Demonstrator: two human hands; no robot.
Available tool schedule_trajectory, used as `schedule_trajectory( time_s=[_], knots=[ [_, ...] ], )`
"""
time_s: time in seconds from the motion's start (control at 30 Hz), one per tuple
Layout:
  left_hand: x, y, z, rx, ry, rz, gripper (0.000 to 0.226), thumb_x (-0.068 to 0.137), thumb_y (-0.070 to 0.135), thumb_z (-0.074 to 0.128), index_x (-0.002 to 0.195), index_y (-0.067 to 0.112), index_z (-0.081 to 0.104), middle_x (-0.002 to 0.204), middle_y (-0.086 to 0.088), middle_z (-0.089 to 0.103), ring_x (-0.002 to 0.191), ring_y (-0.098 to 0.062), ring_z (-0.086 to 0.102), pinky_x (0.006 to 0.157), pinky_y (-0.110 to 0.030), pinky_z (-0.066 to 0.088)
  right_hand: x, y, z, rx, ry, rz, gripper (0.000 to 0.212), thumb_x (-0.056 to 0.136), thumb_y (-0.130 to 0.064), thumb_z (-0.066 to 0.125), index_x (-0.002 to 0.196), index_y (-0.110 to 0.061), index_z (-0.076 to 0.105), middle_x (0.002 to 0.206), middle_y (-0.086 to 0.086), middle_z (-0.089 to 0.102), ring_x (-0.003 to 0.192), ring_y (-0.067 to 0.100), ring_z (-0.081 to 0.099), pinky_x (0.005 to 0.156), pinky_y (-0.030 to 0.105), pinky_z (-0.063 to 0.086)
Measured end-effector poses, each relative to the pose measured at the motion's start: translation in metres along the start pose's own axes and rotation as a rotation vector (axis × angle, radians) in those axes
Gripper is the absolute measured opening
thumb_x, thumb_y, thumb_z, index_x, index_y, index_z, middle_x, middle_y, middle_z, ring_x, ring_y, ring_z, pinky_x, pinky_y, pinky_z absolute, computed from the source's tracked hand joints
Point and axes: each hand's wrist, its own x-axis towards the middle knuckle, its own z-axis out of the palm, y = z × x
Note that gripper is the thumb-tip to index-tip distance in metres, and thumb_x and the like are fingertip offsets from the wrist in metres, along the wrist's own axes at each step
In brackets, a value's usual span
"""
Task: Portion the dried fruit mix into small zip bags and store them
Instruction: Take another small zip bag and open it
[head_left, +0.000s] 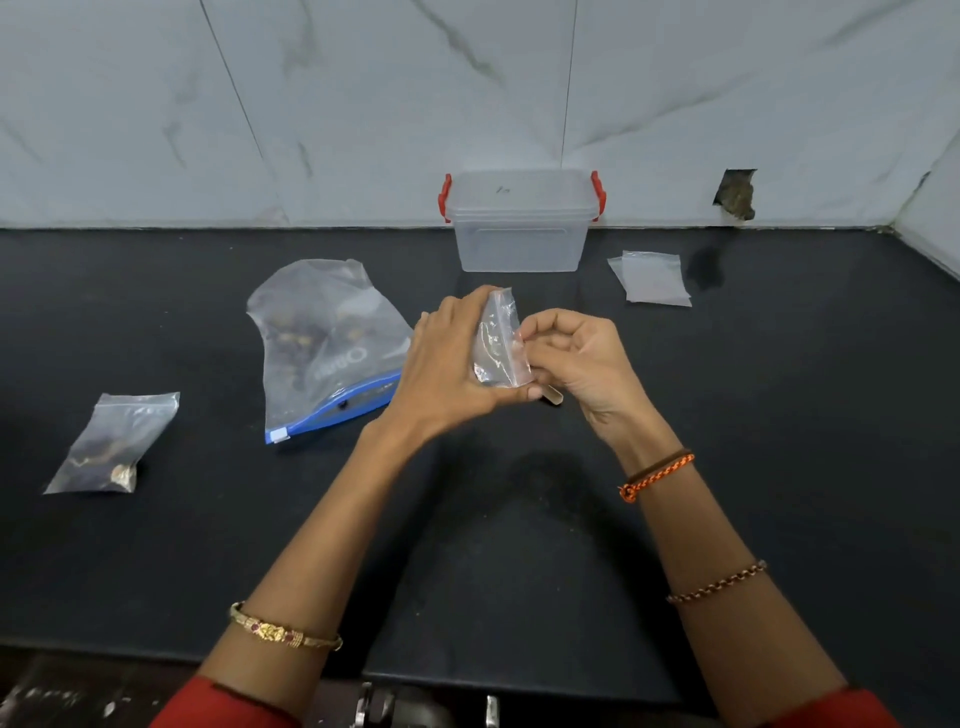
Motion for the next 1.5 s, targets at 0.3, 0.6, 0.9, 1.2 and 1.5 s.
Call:
schedule_trajectory(
  time_s=[0.3,0.6,0.9,1.2,1.5],
  knots=[
    [0.006,-0.008,-0.016,-0.273,-0.225,-0.091,0.071,0.047,0.063,0.07,0.109,0.036,0.046,0.113,0.011,0.056,0.108,-0.011,0.055,0.097,-0.037,0.047,0.012,0.013,-0.008,-0.706,-0.01,-0.407,0.019,0.085,-0.02,0.062,0.101,-0.018,0.073,0.09,-0.006,0.057,0.086,0.011,0.048,0.073,0.013,0.036],
    [0.01,-0.006,-0.02,-0.327,-0.402,-0.088,0.066,0.051,0.049,0.077,0.107,0.02,0.06,0.102,0.003,0.068,0.101,-0.011,0.064,0.097,-0.04,0.048,0.03,0.007,0.001,-1.007,0.009,-0.893,0.022,0.071,-0.007,0.071,0.069,-0.028,0.075,0.117,0.011,0.061,0.109,0.022,0.037,0.079,0.037,0.031],
    [0.011,-0.011,-0.019,-0.329,-0.248,-0.049,0.075,0.035,0.045,0.083,0.101,0.022,0.058,0.098,0.001,0.068,0.092,-0.018,0.066,0.087,-0.044,0.052,0.032,0.003,0.004,-1.2,-0.103,-0.905,0.015,0.069,-0.038,0.07,0.081,-0.03,0.072,0.14,0.004,0.035,0.116,0.026,0.031,0.084,0.038,0.025],
    [0.013,-0.013,-0.022,-0.271,-0.175,-0.051,0.1,0.029,0.035,0.092,0.117,0.033,0.045,0.07,0.011,0.063,0.081,-0.006,0.061,0.076,-0.019,0.046,0.036,0.002,0.006,-1.205,-0.082,-1.073,0.011,0.072,-0.027,0.072,0.082,-0.031,0.071,0.138,0.002,0.027,0.115,0.024,0.038,0.082,0.042,0.036],
    [0.01,-0.009,-0.019,-0.196,-0.195,-0.037,0.056,0.038,0.059,0.076,0.079,0.022,0.067,0.073,0.0,0.069,0.073,-0.015,0.064,0.073,-0.039,0.052,0.031,0.006,0.003,-0.944,-0.015,-0.944,0.016,0.072,-0.013,0.068,0.08,-0.025,0.075,0.128,0.005,0.049,0.107,0.019,0.045,0.084,0.027,0.035]
  ],
)
